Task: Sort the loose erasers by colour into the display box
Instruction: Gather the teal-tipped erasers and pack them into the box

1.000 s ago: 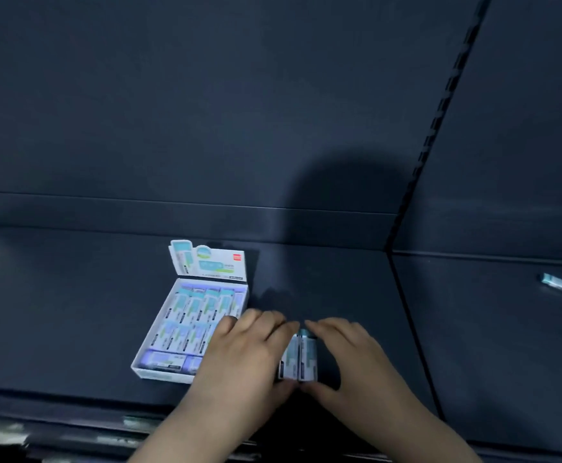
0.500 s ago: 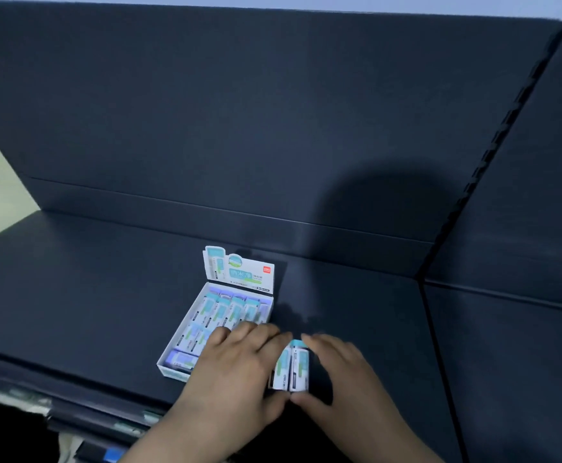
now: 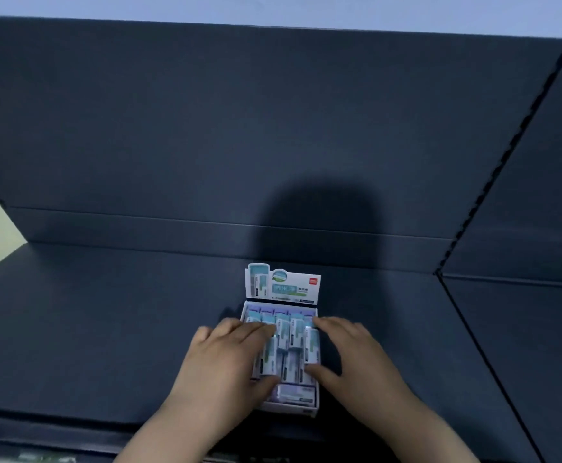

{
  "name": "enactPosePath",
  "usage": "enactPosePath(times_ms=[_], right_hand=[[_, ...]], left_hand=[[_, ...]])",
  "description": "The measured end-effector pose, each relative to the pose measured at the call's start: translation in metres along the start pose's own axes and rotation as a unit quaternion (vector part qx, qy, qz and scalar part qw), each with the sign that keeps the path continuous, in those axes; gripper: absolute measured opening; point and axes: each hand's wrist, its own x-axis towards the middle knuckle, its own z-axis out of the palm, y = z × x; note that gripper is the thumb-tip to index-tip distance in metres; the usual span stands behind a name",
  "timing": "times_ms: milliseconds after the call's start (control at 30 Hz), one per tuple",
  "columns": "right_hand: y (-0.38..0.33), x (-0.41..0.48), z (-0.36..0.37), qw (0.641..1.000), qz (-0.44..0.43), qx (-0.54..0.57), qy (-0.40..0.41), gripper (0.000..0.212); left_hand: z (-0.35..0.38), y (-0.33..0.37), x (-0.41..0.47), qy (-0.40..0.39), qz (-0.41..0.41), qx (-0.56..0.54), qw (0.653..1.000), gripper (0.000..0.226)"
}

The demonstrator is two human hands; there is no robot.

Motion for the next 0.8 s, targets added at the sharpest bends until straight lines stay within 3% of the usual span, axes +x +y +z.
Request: enactPosePath(times_ms=[267, 500, 633, 800], right_hand=[[-0.015, 0.018, 0.012, 0.997, 0.058, -0.042, -0.005, 0.063], [-0.016, 0.01, 0.019, 0.996, 0.083, -0.042, 0.02, 0.069], [-0.019, 0.007, 0.017, 0.994, 0.092, -0.039, 0.044, 0.069], [-0.02, -0.003, 0.015, 0.993, 0.096, -0.037, 0.057, 0.072]], left_hand=[[0.004, -0.028, 0.013, -0.045, 0.032, 0.025, 0.998, 0.062], [-0.011, -0.036, 0.017, -0.114, 0.033, 0.011, 0.993, 0.073], [-0.012, -0.036, 0.018, -0.076, 0.065, 0.011, 0.995, 0.078], [-0.011, -0.034, 0.023, -0.088, 0.078, 0.027, 0.993, 0.077]])
